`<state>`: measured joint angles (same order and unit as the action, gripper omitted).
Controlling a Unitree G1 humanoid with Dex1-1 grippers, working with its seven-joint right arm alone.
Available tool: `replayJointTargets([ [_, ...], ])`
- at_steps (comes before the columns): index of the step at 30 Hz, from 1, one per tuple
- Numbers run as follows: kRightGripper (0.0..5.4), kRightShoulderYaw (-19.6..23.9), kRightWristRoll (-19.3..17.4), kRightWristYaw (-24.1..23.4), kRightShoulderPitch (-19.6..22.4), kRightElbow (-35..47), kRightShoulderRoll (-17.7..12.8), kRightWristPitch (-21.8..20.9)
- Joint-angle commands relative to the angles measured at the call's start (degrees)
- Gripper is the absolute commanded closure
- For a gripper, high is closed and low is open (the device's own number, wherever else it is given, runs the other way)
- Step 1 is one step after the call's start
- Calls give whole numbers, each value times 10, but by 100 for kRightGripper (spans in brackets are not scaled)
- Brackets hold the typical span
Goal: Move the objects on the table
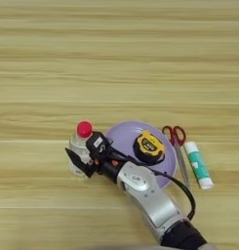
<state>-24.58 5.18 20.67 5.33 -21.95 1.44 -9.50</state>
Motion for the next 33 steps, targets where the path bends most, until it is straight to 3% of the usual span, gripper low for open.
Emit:
replayJointTargets([
  [1,213,7,-1,-5,29,12,17,-14],
  [7,213,11,0,-7,31,9,17,-13],
  [11,141,11,1,-11,30,10,18,-13],
  [24,8,12,3,-13,29,12,18,-11],
  [33,3,14,1,-13,29,17,18,-14],
])
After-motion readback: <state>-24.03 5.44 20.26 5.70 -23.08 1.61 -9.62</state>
